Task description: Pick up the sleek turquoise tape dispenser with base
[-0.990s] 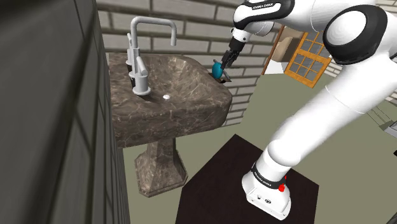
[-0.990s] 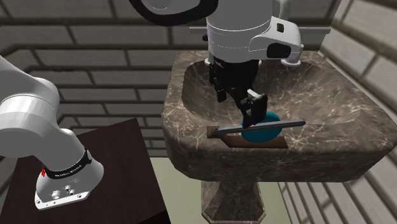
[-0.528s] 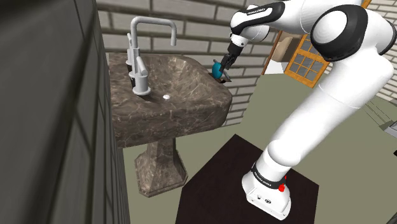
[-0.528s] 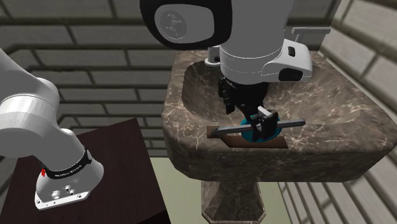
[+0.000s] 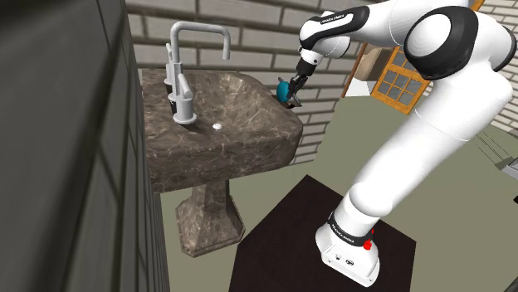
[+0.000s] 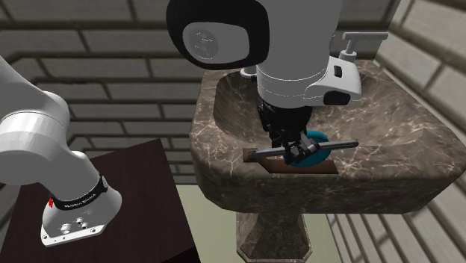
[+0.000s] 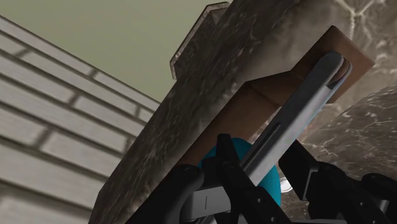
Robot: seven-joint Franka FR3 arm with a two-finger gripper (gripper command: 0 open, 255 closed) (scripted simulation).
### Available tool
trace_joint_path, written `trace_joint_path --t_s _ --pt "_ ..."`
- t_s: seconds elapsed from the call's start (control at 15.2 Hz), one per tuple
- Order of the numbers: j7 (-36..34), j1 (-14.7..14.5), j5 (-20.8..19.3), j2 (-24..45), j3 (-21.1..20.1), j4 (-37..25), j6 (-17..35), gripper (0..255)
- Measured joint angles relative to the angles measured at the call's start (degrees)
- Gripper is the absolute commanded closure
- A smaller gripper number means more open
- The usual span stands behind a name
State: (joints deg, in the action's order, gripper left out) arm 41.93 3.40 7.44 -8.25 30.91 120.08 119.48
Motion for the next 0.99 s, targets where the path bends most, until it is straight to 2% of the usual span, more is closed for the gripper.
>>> trace_joint_path --t_s 0.4,0.99 --pt "-0.08 0.01 -0.05 0.01 0.0 -0.38 -0.39 255" --pt "-1.71 -0.03 -1.06 -1.12 -0.45 -5.93 -6.77 255"
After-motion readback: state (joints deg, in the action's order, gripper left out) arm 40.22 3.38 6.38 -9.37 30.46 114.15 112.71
